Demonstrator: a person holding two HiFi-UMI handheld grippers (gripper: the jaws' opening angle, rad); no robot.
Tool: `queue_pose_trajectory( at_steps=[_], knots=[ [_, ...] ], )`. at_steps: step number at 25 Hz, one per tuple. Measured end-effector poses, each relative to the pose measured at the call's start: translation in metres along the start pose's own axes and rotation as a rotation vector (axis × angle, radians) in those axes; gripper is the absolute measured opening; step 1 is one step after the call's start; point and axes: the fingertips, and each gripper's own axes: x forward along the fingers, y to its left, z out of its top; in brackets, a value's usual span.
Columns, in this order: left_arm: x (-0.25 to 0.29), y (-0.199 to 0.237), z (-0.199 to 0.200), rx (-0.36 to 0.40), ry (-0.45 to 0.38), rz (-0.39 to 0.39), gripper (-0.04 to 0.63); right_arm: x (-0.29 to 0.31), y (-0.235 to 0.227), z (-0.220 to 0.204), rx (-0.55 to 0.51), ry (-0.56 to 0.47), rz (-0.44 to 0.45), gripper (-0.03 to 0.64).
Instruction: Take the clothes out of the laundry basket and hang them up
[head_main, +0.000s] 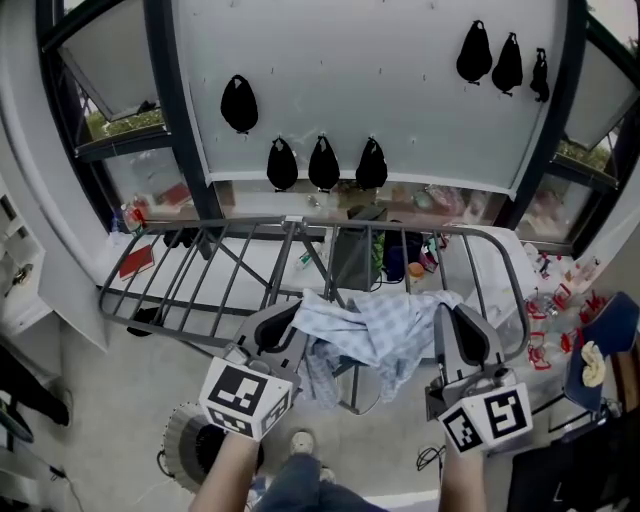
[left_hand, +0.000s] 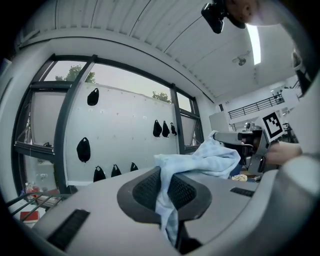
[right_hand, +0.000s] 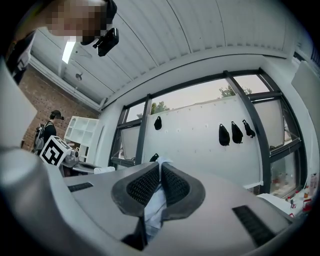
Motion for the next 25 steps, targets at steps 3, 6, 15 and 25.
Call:
queue_pose_trajectory(
  at_steps=[3,6,15,25],
  knots=[
    [0.021,0.004,-0.003,-0.005,0.005,-0.02,0.034,0.012,-0.014,-0.005,-0.008,0.01,-0.018,0.014],
    [0.044,0.013,-0.013,-0.018,0.007,-0.043,0.034,0.027,-0.027,-0.014,-0.019,0.022,-0.046,0.014],
    [0.13,0.06,-0.042,-0.037,0.064,-0.101,0.034,0.102,-0.075,-0.052,-0.053,0.091,-0.122,0.014],
    [0.208,0.099,-0.134,-0.07,0.246,-0.125,0.035,0.164,-0.122,-0.144,-0.083,0.283,-0.19,0.015]
  ],
)
